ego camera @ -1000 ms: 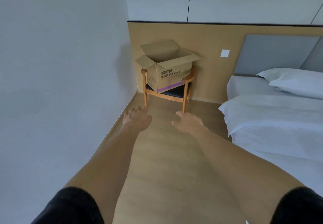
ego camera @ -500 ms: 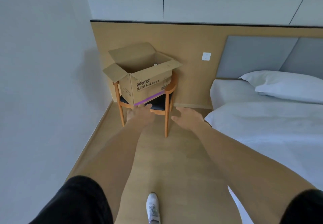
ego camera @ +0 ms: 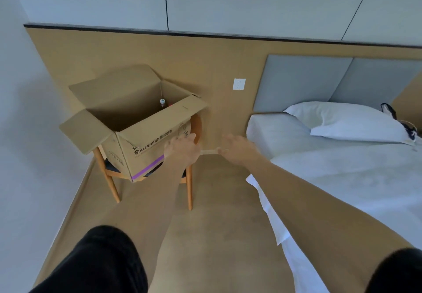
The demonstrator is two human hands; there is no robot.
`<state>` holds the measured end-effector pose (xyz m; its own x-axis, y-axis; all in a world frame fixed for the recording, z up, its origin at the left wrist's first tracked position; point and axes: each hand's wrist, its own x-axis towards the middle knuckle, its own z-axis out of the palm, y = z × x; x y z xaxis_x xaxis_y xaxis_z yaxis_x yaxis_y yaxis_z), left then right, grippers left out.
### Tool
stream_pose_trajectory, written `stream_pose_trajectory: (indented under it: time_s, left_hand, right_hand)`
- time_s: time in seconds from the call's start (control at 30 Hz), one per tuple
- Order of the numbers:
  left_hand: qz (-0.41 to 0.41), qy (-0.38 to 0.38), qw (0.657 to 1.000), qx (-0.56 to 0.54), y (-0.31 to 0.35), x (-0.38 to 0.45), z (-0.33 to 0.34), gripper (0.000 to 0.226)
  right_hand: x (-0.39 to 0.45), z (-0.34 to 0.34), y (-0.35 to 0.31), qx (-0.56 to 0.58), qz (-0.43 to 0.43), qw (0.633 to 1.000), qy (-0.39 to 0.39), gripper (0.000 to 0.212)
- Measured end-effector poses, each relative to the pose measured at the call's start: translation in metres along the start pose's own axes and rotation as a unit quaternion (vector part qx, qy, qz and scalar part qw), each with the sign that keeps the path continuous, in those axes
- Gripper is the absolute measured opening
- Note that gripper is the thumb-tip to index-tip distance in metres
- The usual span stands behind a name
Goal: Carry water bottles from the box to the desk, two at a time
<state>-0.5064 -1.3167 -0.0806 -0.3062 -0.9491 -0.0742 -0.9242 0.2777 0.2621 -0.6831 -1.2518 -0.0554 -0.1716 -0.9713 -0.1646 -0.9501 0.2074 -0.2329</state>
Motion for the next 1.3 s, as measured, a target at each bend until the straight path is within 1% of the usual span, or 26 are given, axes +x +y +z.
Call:
stream_pose_trajectory:
  time_s: [0.1,0.2,0.27,0.43,0.57,0.63,0.77,1.0,1.1,1.3]
  left_hand:
    - [-0.012,-0.007,1.000,0.006,-0.004,0.045,0.001,0.048]
    - [-0.026,-0.002,0.999,0.019,-0.015,0.088,0.001,0.045]
    - [-0.042,0.013,0.999,0.020,-0.025,0.121,0.000,0.042]
    - [-0.099,0.031,0.994,0.020,-0.055,0.208,-0.011,0.045]
    - [-0.164,0.031,0.986,-0.005,-0.070,0.263,-0.020,0.052]
    - [-0.195,0.043,0.980,-0.014,-0.078,0.283,-0.023,0.052]
    - [-0.245,0.048,0.968,-0.025,-0.100,0.309,-0.029,0.053]
    - [-0.343,0.037,0.938,-0.028,-0.159,0.329,-0.025,0.054]
    - [-0.367,0.036,0.929,-0.036,-0.191,0.343,-0.019,0.054]
    - [-0.402,0.021,0.913,-0.072,-0.244,0.381,-0.008,0.054]
  right_hand:
    - [0.050,-0.002,0.000,-0.004,-0.003,1.000,0.005,0.061]
    - [0.098,-0.005,-0.001,0.009,-0.009,1.000,0.004,0.065]
    - [0.139,-0.006,-0.004,0.013,-0.024,1.000,0.001,0.063]
    - [0.253,-0.018,-0.023,-0.017,-0.096,0.995,-0.008,0.053]
    - [0.334,-0.032,-0.038,-0.030,-0.138,0.989,-0.046,0.062]
    - [0.369,-0.037,-0.045,-0.031,-0.163,0.985,-0.052,0.062]
    - [0.427,-0.041,-0.070,-0.027,-0.209,0.974,-0.078,0.060]
    - [0.481,-0.009,-0.129,-0.048,-0.283,0.951,-0.118,0.063]
    - [0.508,0.003,-0.151,-0.053,-0.308,0.942,-0.121,0.062]
    - [0.564,0.018,-0.187,-0.078,-0.328,0.931,-0.143,0.061]
